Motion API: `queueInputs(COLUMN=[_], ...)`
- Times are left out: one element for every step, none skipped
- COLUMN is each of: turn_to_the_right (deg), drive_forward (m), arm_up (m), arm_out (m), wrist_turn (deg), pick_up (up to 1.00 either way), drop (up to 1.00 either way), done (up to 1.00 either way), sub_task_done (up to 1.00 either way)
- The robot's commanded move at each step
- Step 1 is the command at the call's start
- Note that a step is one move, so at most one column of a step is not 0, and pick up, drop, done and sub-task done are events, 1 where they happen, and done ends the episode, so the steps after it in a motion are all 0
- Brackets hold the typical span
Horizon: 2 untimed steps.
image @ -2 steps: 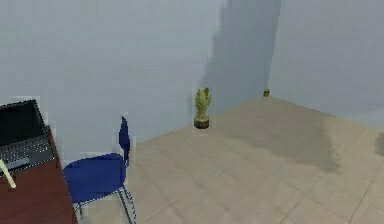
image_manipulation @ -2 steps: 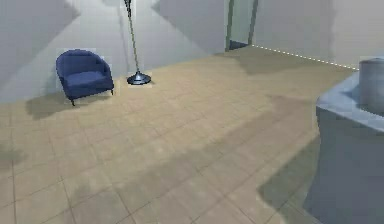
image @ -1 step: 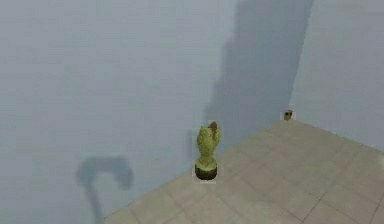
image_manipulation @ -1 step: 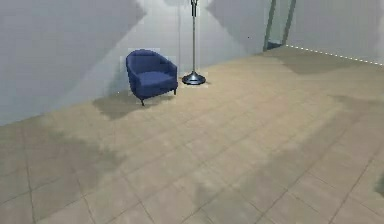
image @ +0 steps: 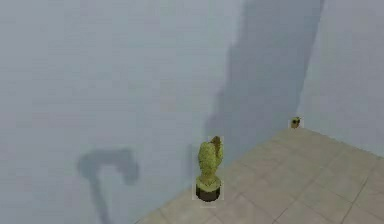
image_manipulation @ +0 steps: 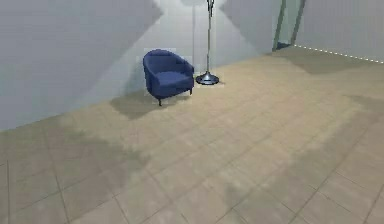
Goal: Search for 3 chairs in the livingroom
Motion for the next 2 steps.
queueInputs(turn_to_the_right=[-36.0, 0.0], drive_forward=[0.0, 0.5], arm_up=[0.0, 0.0], arm_out=[0.0, 0.0], wrist_turn=[0.0, 0.0], pick_up=[0.0, 0.0], drop=[0.0, 0.0], done=[0.0, 0.0], sub_task_done=[0.0, 0.0])
